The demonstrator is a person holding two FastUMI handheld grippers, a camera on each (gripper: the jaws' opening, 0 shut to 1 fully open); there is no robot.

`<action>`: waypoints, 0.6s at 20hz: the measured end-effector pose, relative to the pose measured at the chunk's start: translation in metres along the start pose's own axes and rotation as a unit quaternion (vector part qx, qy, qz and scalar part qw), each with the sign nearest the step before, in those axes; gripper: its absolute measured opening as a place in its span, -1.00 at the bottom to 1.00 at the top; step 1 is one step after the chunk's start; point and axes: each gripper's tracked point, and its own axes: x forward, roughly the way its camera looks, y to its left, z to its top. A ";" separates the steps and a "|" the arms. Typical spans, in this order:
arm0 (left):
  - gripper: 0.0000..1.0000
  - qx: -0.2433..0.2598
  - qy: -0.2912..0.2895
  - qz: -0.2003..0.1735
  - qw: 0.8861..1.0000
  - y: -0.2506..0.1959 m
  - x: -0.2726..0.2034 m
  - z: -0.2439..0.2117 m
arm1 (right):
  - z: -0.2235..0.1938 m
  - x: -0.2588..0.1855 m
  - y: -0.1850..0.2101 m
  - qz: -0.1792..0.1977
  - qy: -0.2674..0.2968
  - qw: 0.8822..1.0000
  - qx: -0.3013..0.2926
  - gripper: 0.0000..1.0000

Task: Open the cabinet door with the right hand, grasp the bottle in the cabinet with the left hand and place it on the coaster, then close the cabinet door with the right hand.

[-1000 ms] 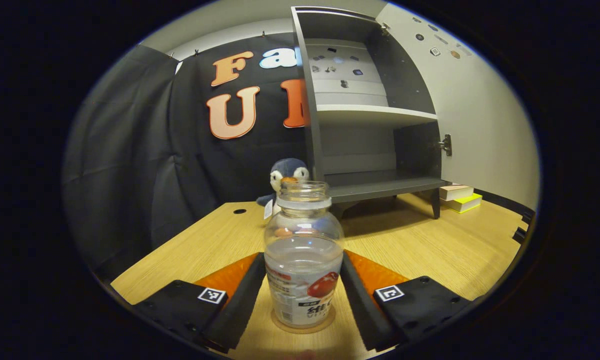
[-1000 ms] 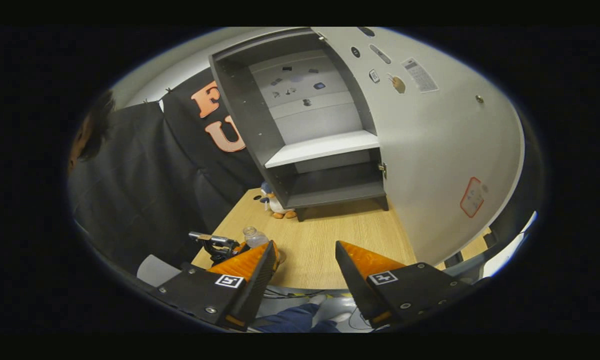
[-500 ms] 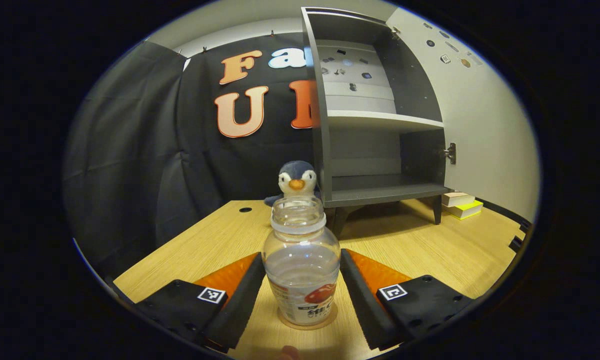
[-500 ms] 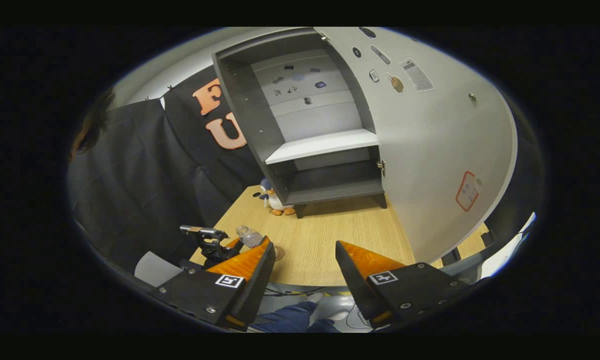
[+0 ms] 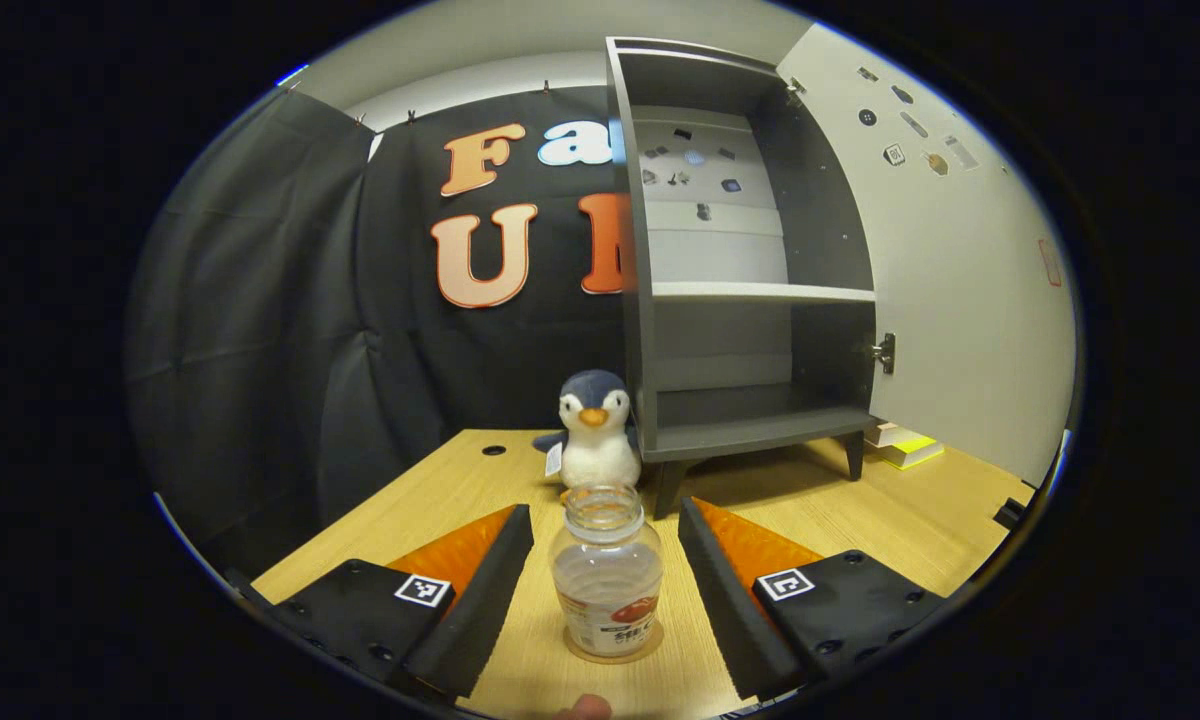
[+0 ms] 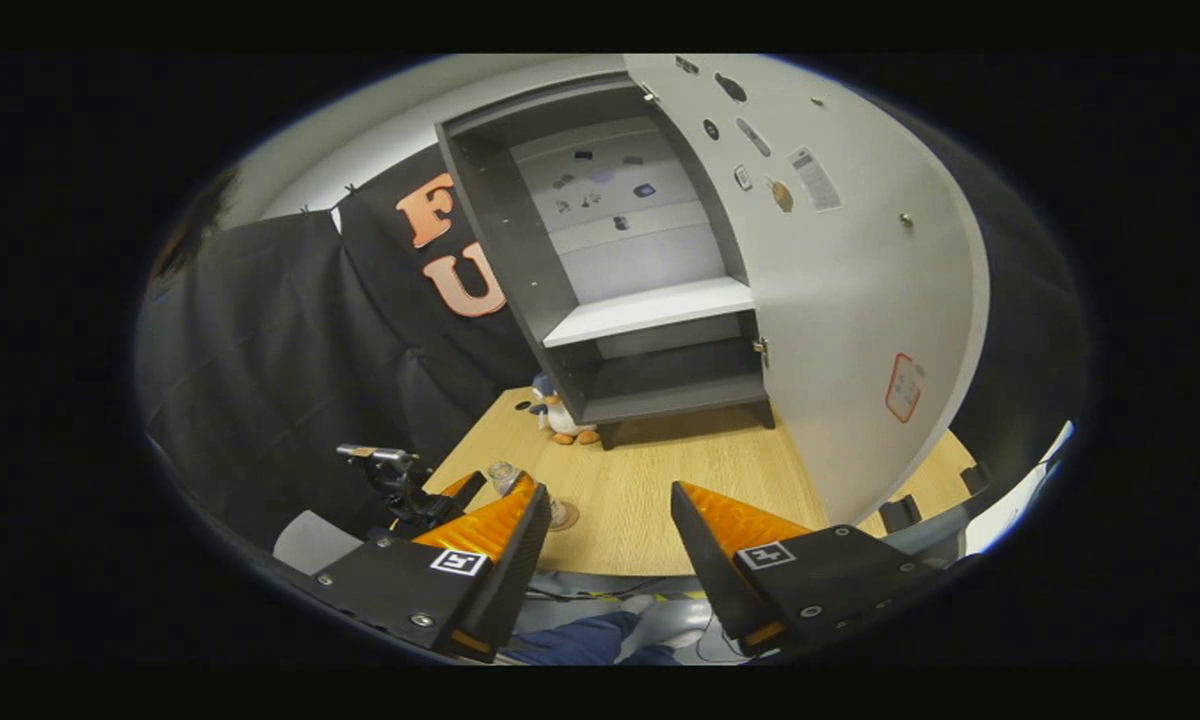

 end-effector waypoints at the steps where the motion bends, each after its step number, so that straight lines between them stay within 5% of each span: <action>1: 0.91 0.003 -0.006 0.002 1.000 0.001 -0.004 0.010 | 0.003 -0.005 0.000 0.000 -0.008 1.000 -0.001 0.52; 12: 0.92 -0.029 -0.026 -0.051 0.998 -0.051 -0.040 0.134 | 0.074 -0.097 -0.035 -0.046 -0.116 0.992 -0.022 0.53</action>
